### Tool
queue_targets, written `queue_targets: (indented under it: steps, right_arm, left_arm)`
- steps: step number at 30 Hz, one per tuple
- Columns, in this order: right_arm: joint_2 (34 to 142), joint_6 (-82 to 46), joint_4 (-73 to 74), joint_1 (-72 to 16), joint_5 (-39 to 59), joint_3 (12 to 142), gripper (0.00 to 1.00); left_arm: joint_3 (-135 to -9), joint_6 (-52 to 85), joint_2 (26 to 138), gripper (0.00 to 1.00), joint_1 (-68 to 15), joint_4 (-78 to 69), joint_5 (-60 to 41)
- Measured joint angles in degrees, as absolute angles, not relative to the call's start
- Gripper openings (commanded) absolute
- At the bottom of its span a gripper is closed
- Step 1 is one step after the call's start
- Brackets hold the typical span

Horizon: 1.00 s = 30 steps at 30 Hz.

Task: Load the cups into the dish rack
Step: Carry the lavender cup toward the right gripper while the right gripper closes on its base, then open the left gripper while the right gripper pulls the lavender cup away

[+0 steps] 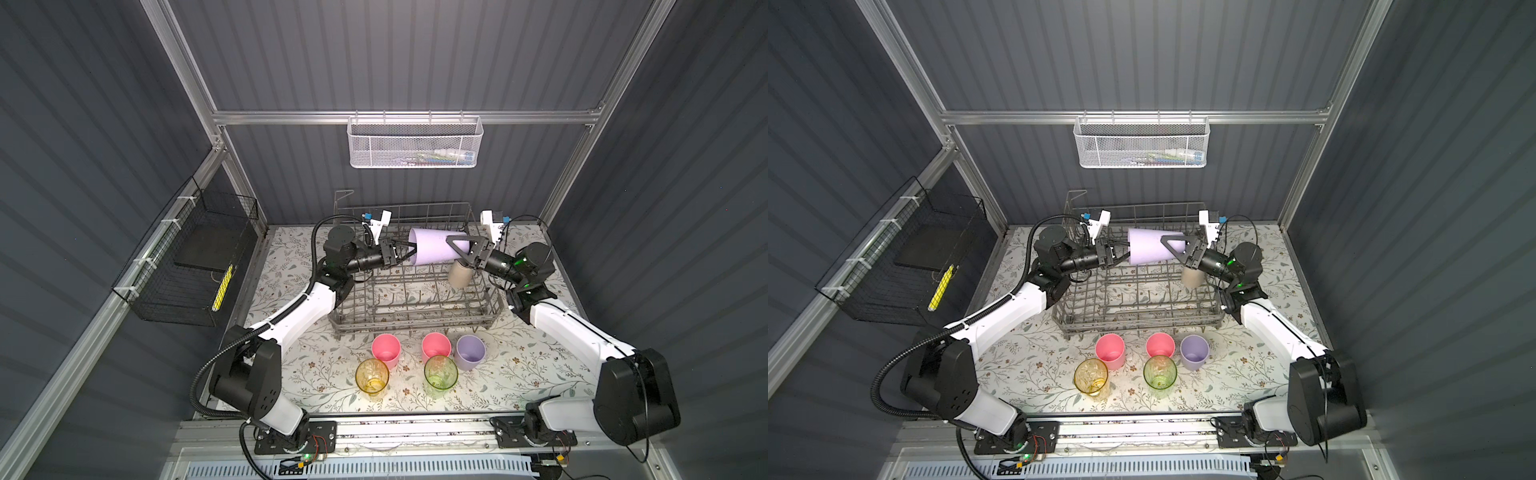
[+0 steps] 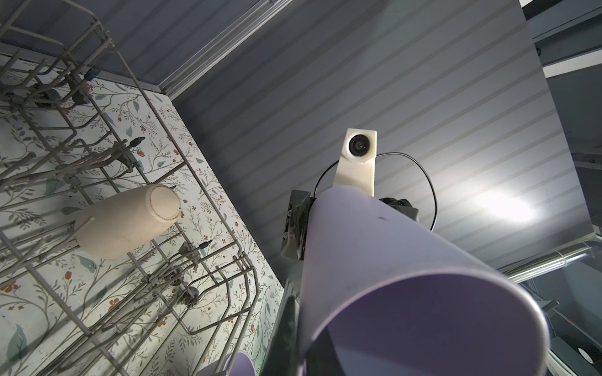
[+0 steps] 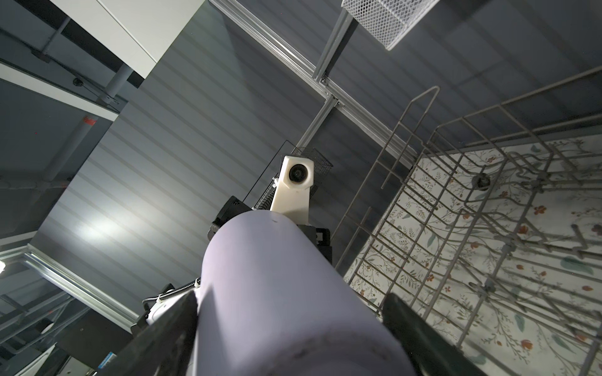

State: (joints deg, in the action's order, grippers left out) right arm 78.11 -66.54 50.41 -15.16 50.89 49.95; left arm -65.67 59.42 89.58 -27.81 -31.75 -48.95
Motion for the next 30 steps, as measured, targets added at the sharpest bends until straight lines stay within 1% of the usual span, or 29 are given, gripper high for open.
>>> queue_targets:
  steps: [6, 10, 14, 18, 22, 25, 26, 27, 30]
  right_arm:
    - [78.2, -67.1, 51.2, -15.6, 51.2, 50.0, 0.76]
    - [78.2, -67.7, 51.8, -15.6, 51.2, 50.0, 0.73]
    - [78.2, -68.0, 52.4, -15.6, 51.2, 50.0, 0.67]
    - [78.3, -68.3, 52.7, -15.5, 51.2, 50.0, 0.59]
    - [78.5, -68.9, 53.0, -15.5, 51.0, 50.0, 0.46]
    - [78.5, -69.2, 53.2, -15.5, 51.0, 50.0, 0.41]
    - [78.5, -69.3, 53.2, -15.5, 51.0, 50.0, 0.4]
    - [78.5, -69.3, 53.2, -15.5, 51.0, 49.9, 0.39]
    - [78.4, -69.3, 53.2, -15.5, 51.0, 49.9, 0.35]
  left_arm:
    - [-65.6, 60.3, 90.5, 0.0, -27.8, -33.3, -49.8]
    - [-65.6, 60.7, 90.7, 0.0, -27.8, -34.0, -50.1]
    - [-65.6, 60.9, 90.7, 0.0, -27.8, -34.5, -50.2]
    - [-65.6, 61.1, 91.2, 0.0, -27.8, -35.5, -50.3]
    - [-65.6, 61.5, 91.4, 0.0, -27.8, -35.7, -50.4]
    - [-65.6, 61.8, 91.4, 0.01, -27.8, -35.9, -50.5]
    - [-65.6, 61.8, 91.4, 0.04, -27.8, -35.9, -50.4]
    - [-65.6, 61.8, 91.4, 0.09, -27.8, -35.9, -50.4]
    - [-65.6, 61.8, 91.3, 0.17, -27.7, -35.6, -50.4]
